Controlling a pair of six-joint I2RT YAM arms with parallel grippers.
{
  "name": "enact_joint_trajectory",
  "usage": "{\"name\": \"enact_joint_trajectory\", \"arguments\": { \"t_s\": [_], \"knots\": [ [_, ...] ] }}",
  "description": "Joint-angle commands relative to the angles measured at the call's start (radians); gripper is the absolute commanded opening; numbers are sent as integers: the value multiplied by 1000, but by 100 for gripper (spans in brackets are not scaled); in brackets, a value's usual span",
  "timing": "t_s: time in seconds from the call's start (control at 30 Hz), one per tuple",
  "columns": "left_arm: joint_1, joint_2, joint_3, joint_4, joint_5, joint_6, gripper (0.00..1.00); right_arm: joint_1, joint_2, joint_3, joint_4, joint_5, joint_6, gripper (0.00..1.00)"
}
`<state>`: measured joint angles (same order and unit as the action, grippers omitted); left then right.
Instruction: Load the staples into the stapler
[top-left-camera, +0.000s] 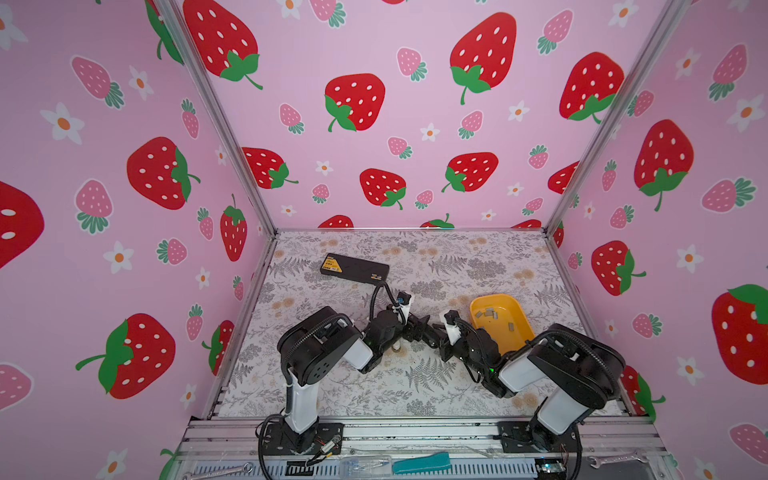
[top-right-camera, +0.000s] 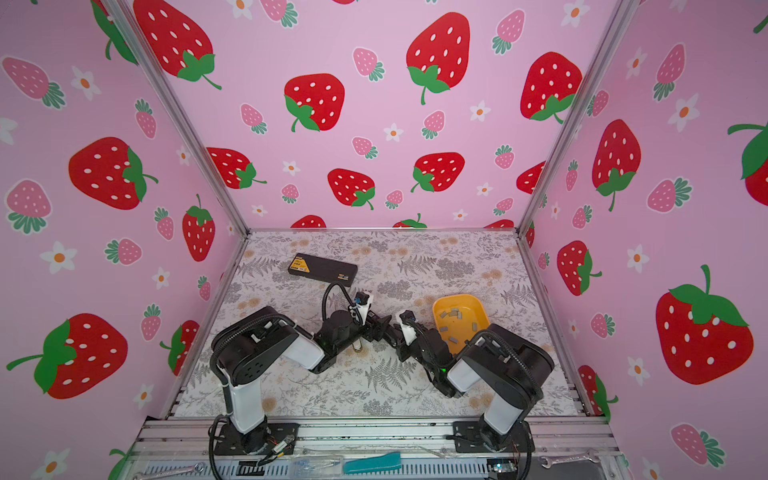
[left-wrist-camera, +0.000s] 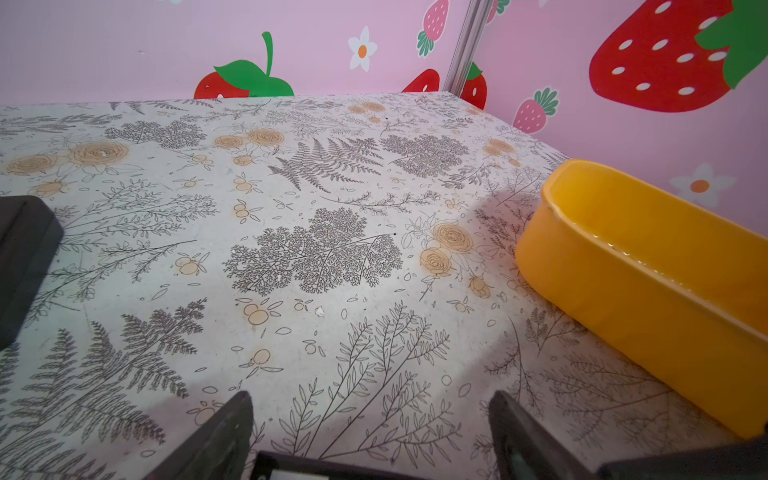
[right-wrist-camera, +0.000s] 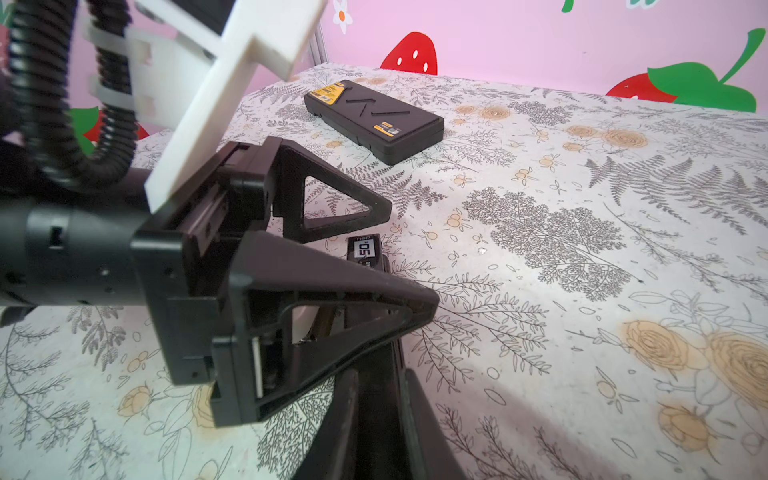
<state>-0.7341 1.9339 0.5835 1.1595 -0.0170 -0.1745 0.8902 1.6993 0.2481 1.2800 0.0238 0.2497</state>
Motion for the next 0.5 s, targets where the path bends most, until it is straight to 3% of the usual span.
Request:
{"name": "enact_joint_trajectory", "arguments": {
  "t_s": [0.0, 0.33, 0.47],
  "knots": [
    [1, 34, 12, -23, 5, 22, 90, 4, 83, -45, -73, 9, 17, 20],
    [1, 40, 6, -20, 0, 31, 89, 5, 319, -71, 182, -19, 64, 18],
    [1, 42, 8, -13, 5, 29, 89, 4, 328, -83, 219, -29, 75, 18]
  ]
}}
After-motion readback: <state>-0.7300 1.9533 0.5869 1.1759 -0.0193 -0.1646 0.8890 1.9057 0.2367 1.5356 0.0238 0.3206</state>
